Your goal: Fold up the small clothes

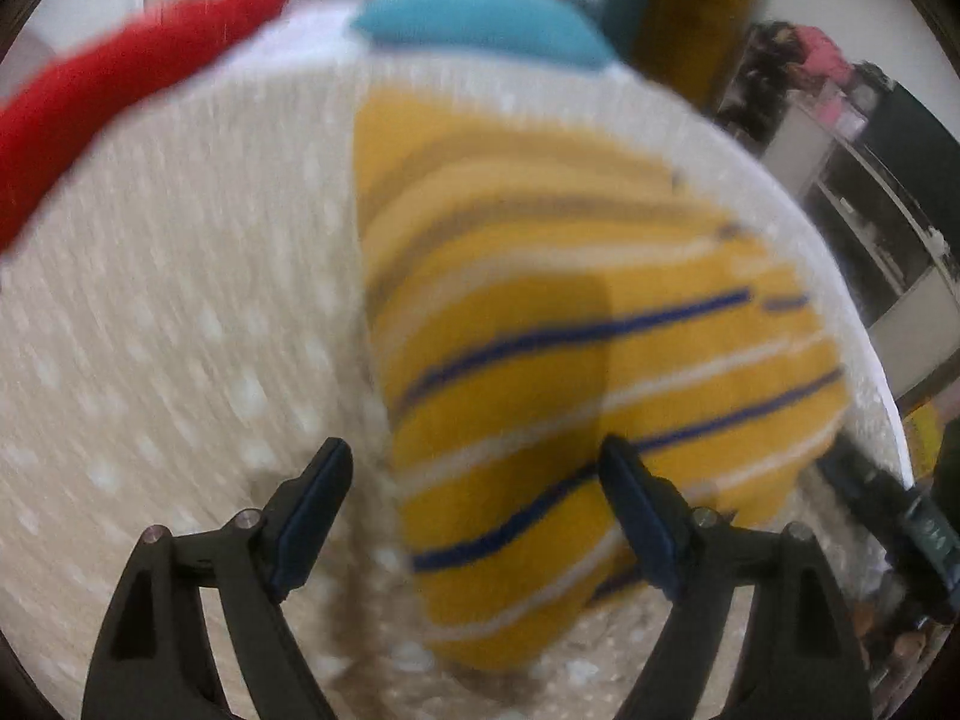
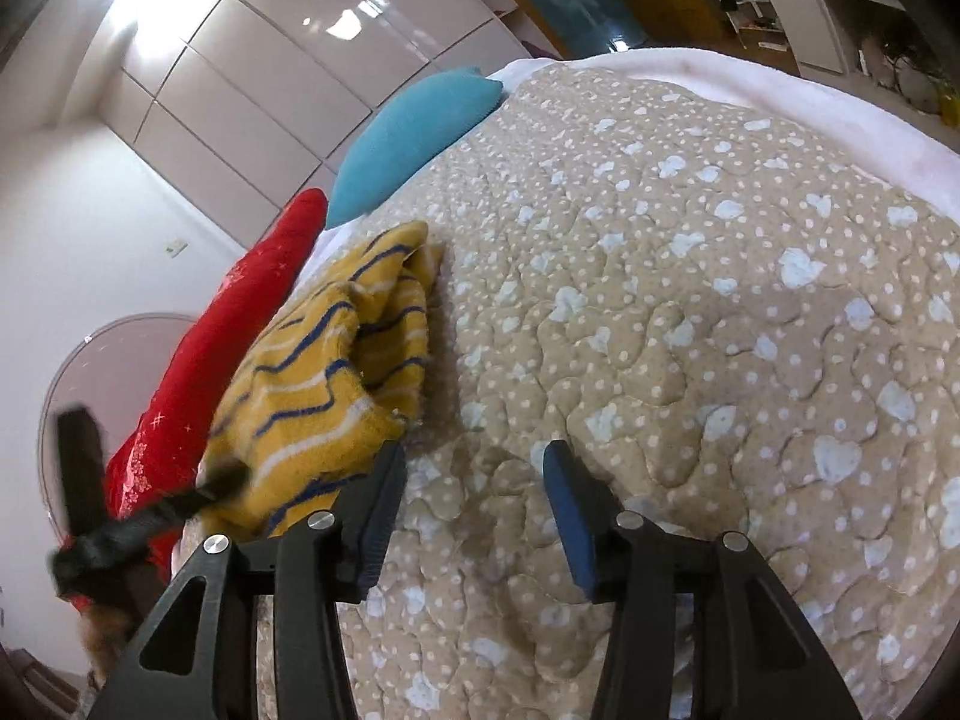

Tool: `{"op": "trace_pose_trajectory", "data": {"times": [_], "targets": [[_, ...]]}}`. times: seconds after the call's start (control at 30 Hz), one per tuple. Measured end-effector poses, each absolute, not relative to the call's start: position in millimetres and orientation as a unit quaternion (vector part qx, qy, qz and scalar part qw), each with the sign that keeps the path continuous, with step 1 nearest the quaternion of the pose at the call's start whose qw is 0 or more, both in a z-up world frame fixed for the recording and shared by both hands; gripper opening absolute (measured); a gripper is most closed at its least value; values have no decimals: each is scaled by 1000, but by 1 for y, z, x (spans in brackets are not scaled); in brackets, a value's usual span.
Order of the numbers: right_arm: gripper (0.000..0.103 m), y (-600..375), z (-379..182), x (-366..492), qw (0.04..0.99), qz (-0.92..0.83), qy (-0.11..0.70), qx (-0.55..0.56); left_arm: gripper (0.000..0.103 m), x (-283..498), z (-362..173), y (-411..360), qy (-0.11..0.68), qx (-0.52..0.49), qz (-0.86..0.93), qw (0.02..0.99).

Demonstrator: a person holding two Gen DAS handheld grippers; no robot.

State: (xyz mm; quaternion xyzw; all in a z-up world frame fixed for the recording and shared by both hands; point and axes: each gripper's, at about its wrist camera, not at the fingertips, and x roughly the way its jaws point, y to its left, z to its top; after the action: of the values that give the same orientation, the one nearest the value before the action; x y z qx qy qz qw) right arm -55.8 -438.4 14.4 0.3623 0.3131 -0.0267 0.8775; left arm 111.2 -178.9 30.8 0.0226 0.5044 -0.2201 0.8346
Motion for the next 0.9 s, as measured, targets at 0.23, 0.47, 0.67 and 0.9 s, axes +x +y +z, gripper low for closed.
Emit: {"op": "trace_pose_trajectory", "data": {"times": [0.23, 0.47, 0.67, 0.9], "targets": [[52, -445, 11, -60, 874, -16, 304, 379, 84, 77, 38, -161, 486, 5, -208, 849], [54, -448, 11, -65, 873, -11, 300, 384, 84, 15, 47, -153, 464, 75, -190, 862], [54, -449, 12, -67, 872, -6, 293, 392, 84, -22, 42, -147, 446, 134, -157, 871], [54, -451, 11, -69, 868, 1, 287, 405, 91, -20, 25, -133, 474, 107, -148, 861]]}}
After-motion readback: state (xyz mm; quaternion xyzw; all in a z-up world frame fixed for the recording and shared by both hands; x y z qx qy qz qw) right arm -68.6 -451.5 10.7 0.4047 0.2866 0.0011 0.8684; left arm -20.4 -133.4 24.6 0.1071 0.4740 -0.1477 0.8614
